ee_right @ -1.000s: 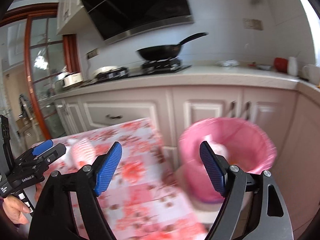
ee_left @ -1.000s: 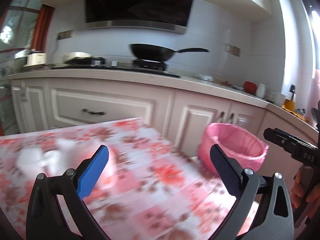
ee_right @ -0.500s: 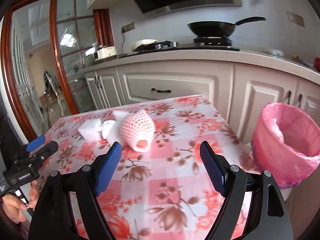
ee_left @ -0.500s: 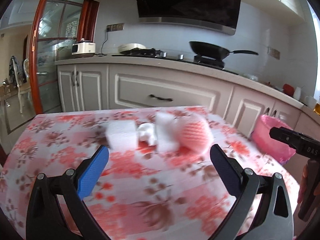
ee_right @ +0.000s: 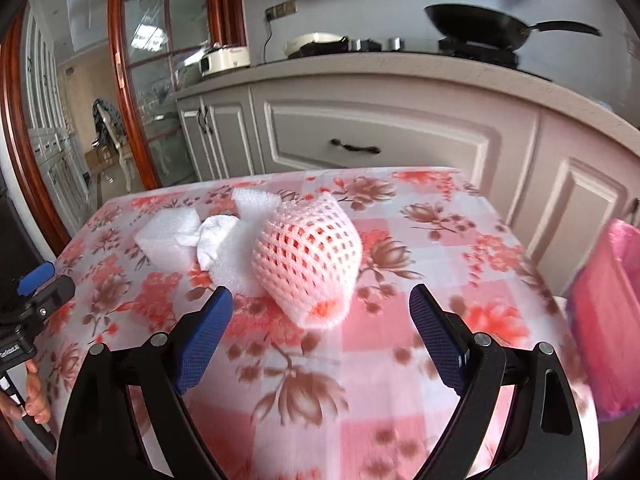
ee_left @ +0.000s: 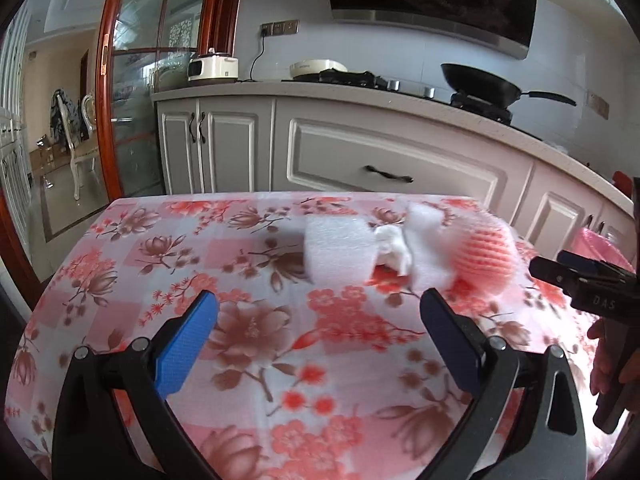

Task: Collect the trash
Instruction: 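Grasp the pink foam fruit net with the right tool while the left grasps the white foam block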

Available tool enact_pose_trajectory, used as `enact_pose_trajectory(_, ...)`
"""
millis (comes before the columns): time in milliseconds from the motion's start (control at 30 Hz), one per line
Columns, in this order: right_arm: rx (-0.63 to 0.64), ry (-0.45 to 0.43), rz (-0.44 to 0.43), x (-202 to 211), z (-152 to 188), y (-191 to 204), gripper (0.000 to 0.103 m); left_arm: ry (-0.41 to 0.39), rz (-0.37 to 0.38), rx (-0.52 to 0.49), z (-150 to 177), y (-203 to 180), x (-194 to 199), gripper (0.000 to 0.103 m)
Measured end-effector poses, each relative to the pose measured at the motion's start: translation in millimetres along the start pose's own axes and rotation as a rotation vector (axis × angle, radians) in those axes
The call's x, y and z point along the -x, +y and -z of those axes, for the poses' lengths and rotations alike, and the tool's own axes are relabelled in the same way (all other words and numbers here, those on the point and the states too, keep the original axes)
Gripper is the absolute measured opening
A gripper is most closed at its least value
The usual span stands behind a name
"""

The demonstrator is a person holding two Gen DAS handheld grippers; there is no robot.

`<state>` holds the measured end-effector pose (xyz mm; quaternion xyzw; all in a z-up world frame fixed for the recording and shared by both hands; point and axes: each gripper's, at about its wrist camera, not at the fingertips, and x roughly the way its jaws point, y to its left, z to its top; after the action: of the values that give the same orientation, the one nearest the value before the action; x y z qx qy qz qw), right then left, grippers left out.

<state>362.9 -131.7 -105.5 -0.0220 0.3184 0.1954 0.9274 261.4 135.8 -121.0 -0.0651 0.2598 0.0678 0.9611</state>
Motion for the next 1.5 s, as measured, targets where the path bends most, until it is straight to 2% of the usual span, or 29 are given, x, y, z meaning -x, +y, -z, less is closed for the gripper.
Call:
enact_pose_trajectory(200,0.031,0.031,-0.030,-42.0,-19.8,5.8,0.085,0.038,-0.017,0.009,-1.9,4.8,-27.7,0.098)
enact_pose_trajectory(333,0.026,0.066,-0.044,-68.0,-27.6,2.8,0.085,0.083,0.011,0.008,-3.8,1.2,-48.1,0.098)
enact_pose_trajectory(433,0.005,0.079,-0.059,-79.1,-30.1,-2.2,0.084,0.088,0.022,0.024,-9.3,0.1,-60.8,0.098)
enact_pose_trajectory(600,-0.014,0.079,-0.093,-83.9,-30.1,-9.8,0.057,0.105,0.028,0.024,-25.6,-6.4,-83.9,0.098)
enact_pose_trajectory(633,-0.009,0.073,-0.095,-82.2,-29.8,-10.3,0.048,0.112,0.028,0.023,-28.8,-8.3,-90.0,0.098)
enact_pose_trajectory(700,0.000,0.058,-0.089,-76.6,-28.7,-9.7,0.042,0.132,0.012,0.014,-32.8,-11.9,-101.8,0.098)
enact_pose_trajectory(1133,-0.071,0.019,-0.104,-62.0,-30.1,-26.1,0.041,0.231,-0.052,-0.019,-40.0,-23.6,-152.9,0.097)
enact_pose_trajectory(1200,-0.076,0.020,-0.102,-61.3,-29.0,-28.5,0.041,0.256,-0.089,-0.014,-40.5,-19.5,-159.4,0.097)
enact_pose_trajectory(1333,-0.104,0.020,-0.100,-58.5,-25.3,-35.7,0.041,0.276,-0.081,0.008,-40.6,-1.2,-157.5,0.097)
enact_pose_trajectory(1500,-0.126,0.020,-0.096,-57.2,-23.8,-39.5,0.041,0.281,-0.124,-0.013,-32.5,13.6,-146.6,0.097)
